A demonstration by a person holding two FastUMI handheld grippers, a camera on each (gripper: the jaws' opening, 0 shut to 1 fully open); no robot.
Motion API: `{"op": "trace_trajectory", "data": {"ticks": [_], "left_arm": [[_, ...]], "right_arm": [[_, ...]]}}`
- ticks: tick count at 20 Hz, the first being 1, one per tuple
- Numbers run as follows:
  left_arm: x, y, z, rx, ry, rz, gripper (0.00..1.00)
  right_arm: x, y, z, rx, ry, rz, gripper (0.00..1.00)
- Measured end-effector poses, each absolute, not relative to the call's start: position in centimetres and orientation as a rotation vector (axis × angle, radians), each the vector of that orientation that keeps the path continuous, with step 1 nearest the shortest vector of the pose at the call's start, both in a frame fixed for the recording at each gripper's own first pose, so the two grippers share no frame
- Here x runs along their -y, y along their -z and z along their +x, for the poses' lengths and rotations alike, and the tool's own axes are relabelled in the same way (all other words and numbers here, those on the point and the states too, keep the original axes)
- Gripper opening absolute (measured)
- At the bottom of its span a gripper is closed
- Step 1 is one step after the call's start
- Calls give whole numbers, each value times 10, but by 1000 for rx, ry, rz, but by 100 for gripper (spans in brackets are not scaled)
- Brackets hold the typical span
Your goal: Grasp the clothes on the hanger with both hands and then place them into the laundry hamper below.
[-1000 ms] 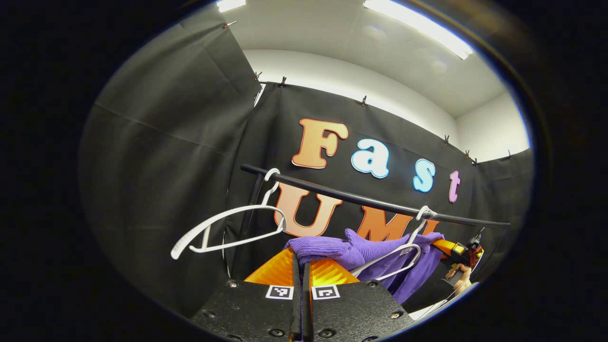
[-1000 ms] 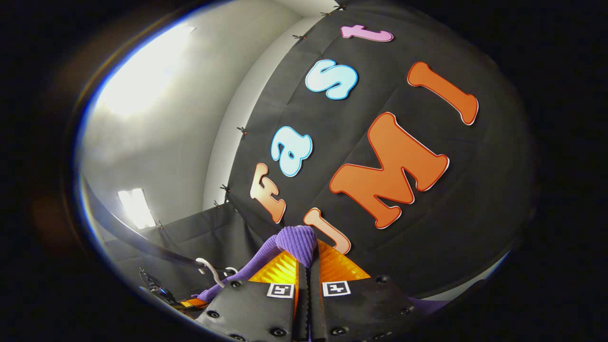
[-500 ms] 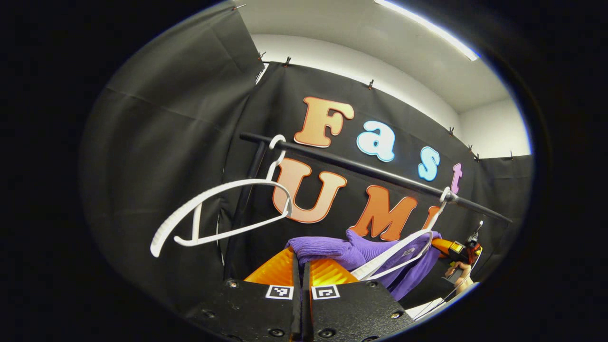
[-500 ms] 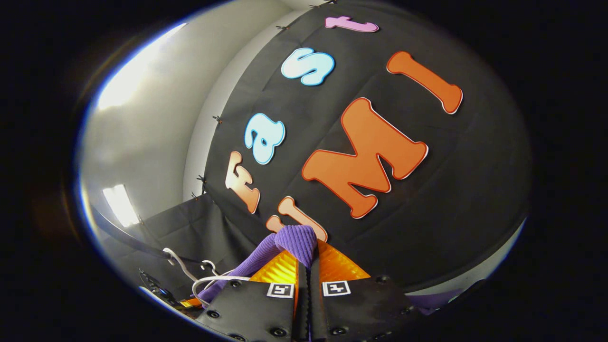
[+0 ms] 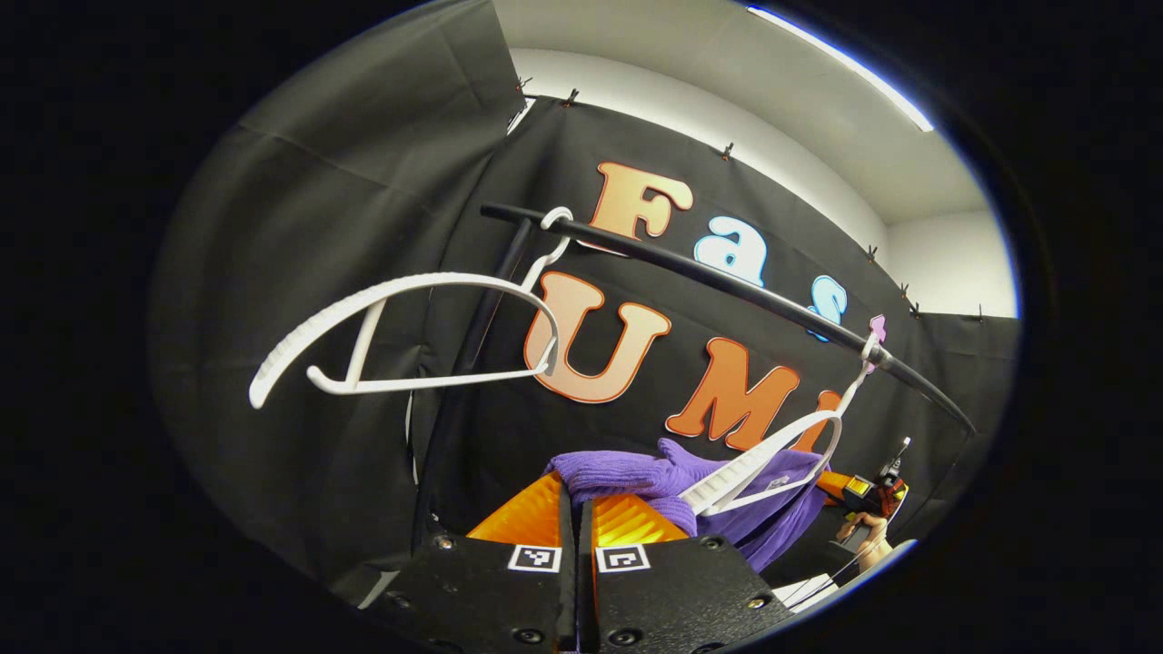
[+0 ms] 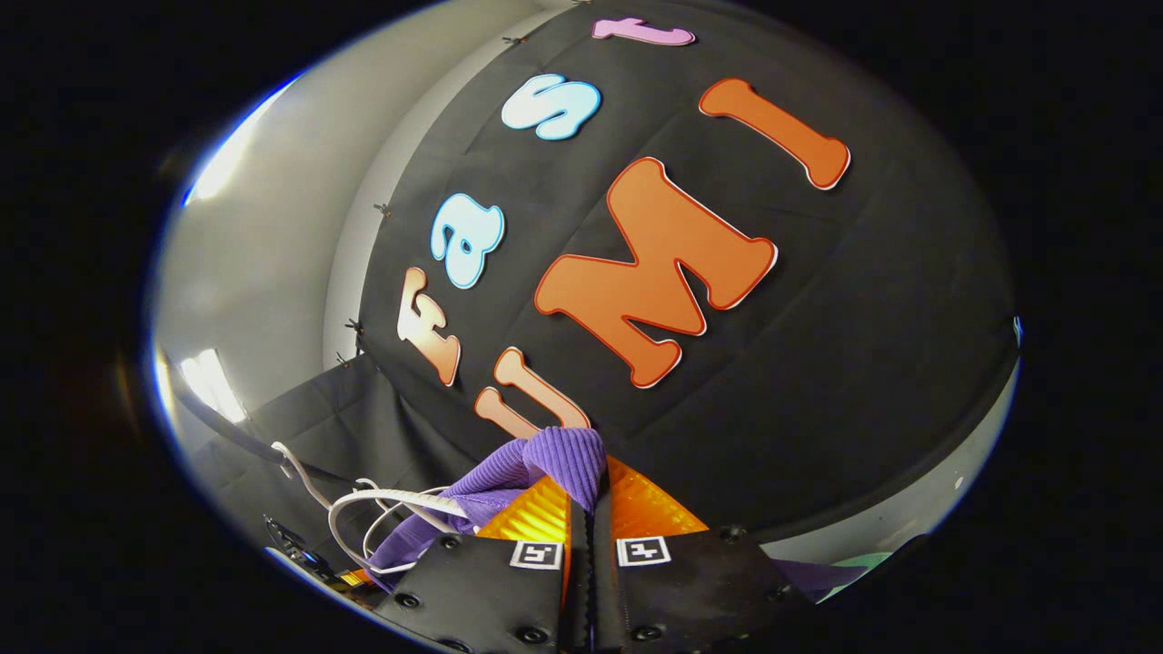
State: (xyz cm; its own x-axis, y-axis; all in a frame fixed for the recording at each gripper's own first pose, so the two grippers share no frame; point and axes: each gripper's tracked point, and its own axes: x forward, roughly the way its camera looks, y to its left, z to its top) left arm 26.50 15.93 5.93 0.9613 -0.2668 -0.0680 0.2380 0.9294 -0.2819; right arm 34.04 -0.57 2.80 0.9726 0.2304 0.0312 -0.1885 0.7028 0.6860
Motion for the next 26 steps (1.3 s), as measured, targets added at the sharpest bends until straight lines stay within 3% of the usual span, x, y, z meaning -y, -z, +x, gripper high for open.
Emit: {"op": "trace_trajectory", "data": {"ticks": [10, 26], "left_arm": [[-168, 58, 257, -318, 165, -191, 1], [-112, 128, 249, -449, 240, -140, 1]], "right_arm": [[20, 61, 331, -198, -110, 763, 8], [39, 139, 286, -313, 16, 638, 9]]}}
